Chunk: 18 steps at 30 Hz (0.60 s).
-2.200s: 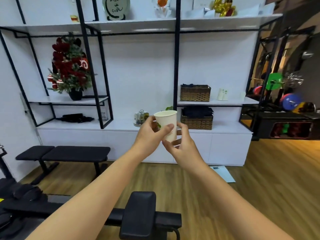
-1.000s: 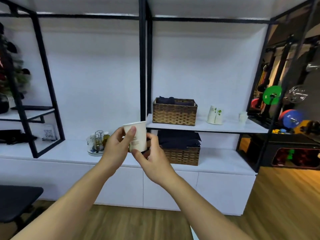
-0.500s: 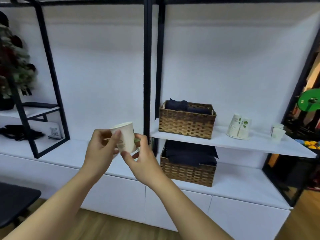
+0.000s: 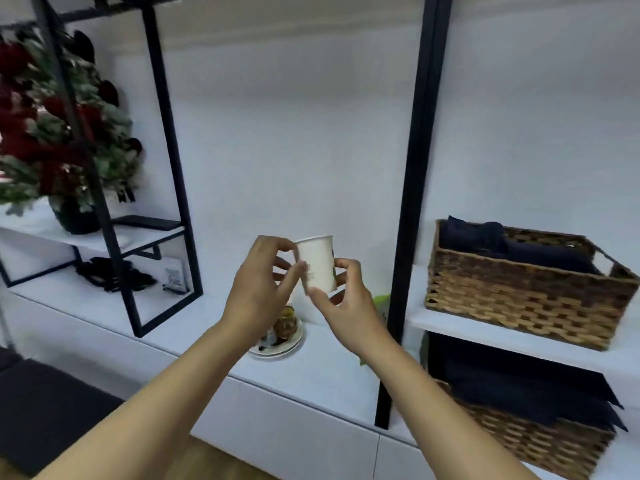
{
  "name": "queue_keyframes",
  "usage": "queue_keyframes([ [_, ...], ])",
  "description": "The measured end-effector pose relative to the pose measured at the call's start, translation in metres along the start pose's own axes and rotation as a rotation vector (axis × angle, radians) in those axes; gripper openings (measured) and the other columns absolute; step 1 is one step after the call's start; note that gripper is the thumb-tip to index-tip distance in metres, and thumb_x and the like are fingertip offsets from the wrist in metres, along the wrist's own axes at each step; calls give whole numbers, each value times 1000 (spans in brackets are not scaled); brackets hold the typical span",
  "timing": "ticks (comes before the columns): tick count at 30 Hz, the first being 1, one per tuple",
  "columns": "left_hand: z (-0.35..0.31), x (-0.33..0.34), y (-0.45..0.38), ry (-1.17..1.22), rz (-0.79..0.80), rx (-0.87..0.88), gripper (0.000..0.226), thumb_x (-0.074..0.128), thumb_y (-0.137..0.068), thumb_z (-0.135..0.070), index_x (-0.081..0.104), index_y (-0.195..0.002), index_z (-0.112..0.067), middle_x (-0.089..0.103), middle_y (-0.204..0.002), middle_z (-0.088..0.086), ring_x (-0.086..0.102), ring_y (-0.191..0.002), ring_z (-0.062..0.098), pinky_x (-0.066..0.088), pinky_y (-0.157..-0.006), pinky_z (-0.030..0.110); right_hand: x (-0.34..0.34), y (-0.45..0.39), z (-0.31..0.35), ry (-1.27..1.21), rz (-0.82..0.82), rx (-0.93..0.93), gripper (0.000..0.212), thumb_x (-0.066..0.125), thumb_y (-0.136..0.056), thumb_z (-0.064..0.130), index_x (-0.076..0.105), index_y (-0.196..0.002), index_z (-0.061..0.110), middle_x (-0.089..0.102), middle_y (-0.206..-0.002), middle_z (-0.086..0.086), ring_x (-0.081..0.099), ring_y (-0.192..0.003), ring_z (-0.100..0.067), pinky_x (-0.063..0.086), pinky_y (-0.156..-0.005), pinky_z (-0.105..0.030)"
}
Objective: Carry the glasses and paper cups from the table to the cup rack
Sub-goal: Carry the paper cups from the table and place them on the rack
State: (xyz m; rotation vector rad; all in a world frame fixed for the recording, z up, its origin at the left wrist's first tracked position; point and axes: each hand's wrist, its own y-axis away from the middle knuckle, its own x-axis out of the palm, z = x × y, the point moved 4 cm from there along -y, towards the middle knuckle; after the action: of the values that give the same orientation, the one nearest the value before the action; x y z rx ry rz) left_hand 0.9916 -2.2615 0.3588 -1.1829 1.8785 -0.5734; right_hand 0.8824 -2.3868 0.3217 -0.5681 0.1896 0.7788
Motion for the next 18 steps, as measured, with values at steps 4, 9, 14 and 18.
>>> queue_keyframes([
  [4,44,-9,-37,-291,-4,213,26,72,-93,-21,65,-118,-21,54,-124,-8,63,-98,14,60,-66,39,37,-58,-15,-58,3,-27,45,66,-86,49,38,-120,42,59,-99,15,61,-76,0,48,-64,-25],
  [9,104,-8,-78,-509,8,372,34,77,-86,-21,66,-118,-13,60,-133,9,59,-114,28,50,-70,33,67,-132,-30,-106,-27,-97,41,63,-83,41,52,-122,36,57,-105,4,60,-77,1,45,-62,-10],
  [14,176,10,-120,-496,24,301,34,79,-86,-21,66,-116,-9,60,-136,7,58,-119,28,54,-83,38,106,-206,-62,-129,-13,-151,34,71,-87,24,60,-117,35,54,-105,0,63,-77,-4,47,-68,-10],
  [18,235,26,-164,-499,52,232,38,82,-85,-20,66,-117,-8,61,-139,7,56,-128,28,52,-96,44,140,-275,-89,-129,7,-183,36,72,-86,26,60,-118,36,51,-109,9,63,-83,2,46,-69,-8],
])
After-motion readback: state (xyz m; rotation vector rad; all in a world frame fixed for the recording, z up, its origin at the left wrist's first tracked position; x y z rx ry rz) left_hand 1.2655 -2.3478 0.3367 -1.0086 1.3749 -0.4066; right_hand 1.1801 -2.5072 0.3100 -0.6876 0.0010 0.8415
